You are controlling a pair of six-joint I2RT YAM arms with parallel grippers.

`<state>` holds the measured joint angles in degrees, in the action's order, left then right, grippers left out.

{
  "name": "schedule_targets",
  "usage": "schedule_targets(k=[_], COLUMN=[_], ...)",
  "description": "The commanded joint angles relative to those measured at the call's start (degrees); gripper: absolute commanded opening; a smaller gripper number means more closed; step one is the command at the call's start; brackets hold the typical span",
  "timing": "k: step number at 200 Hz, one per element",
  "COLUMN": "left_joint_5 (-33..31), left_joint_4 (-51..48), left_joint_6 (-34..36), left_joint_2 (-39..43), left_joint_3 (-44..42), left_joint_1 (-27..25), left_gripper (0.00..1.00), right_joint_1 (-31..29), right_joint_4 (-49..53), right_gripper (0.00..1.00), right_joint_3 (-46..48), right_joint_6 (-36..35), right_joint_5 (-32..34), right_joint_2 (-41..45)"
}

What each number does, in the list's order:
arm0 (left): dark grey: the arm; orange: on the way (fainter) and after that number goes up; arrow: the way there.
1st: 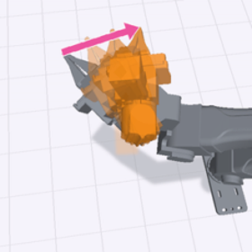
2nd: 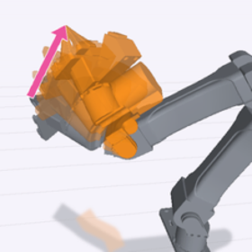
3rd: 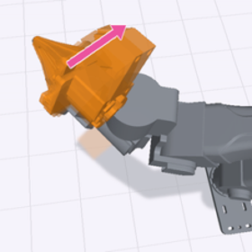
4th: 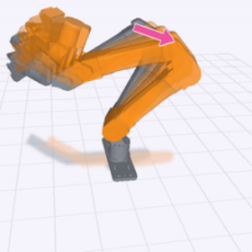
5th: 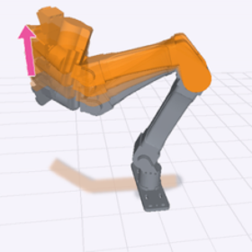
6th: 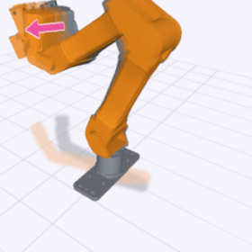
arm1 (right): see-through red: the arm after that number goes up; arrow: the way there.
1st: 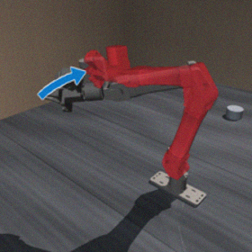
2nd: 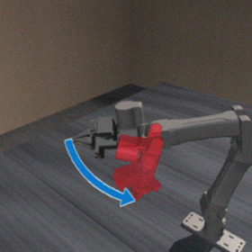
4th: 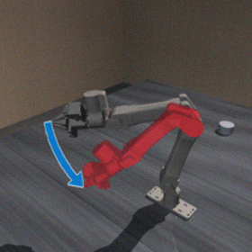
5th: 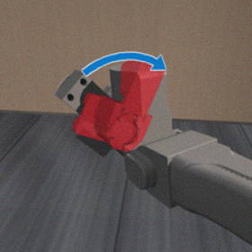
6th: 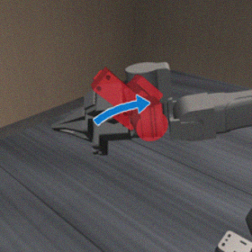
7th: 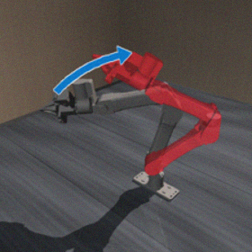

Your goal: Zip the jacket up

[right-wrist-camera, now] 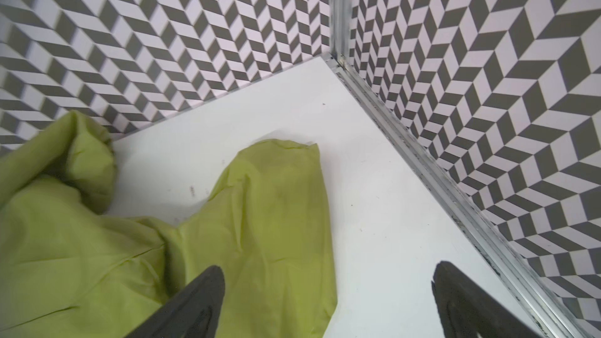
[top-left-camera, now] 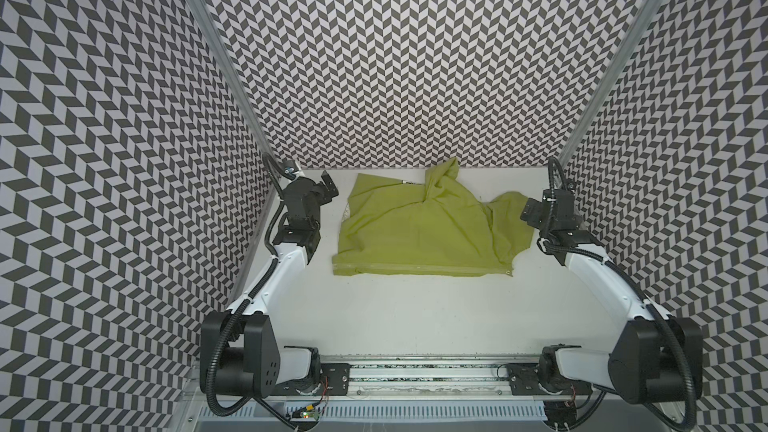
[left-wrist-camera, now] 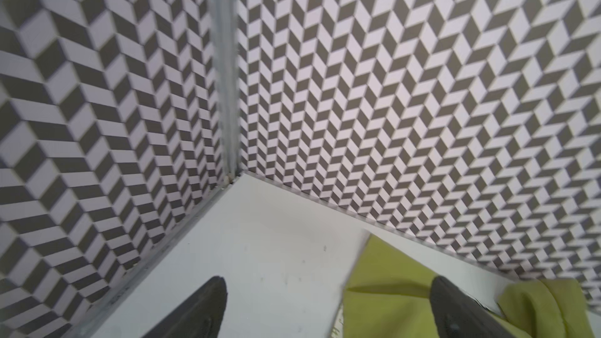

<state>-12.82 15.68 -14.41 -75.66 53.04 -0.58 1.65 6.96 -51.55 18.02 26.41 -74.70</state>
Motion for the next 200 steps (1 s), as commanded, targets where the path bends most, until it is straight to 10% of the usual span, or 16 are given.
schedule_targets(k=[1, 52, 111, 137, 200], left_joint_5=[-5.4, -10.2, 2.4, 7.6, 1.6], left_joint_4=[1.8, 7.1, 16.9, 44.8, 33.1], left_joint_6=[5.4, 5.1, 7.1, 11.2, 10.1], left_joint_2=[-0.2, -2.4, -10.4, -15.4, -13.9], left_joint_3=[-6.7, -24.1, -22.2, -33.5, -28.7], left_joint_1=[0.9, 2.6, 4.1, 3.5, 2.1], left_gripper=[1.00, 1.00, 1.00, 1.00, 1.00], right_joint_1=[1.4, 1.2, -2.5, -6.0, -6.3], right_joint_4=[-7.2, -14.9, -34.6, -52.6, -58.7], right_gripper=[1.00, 1.00, 1.00, 1.00, 1.00], right_joint_3=[5.4, 15.2, 18.9, 26.1, 27.4], right_joint_6=[-4.1, -5.6, -12.0, -18.0, -18.7], right_joint_5=[3.6, -0.8, -7.3, -8.9, -9.1], right_joint_2=[-0.4, -4.7, -10.1, -12.0, -15.4])
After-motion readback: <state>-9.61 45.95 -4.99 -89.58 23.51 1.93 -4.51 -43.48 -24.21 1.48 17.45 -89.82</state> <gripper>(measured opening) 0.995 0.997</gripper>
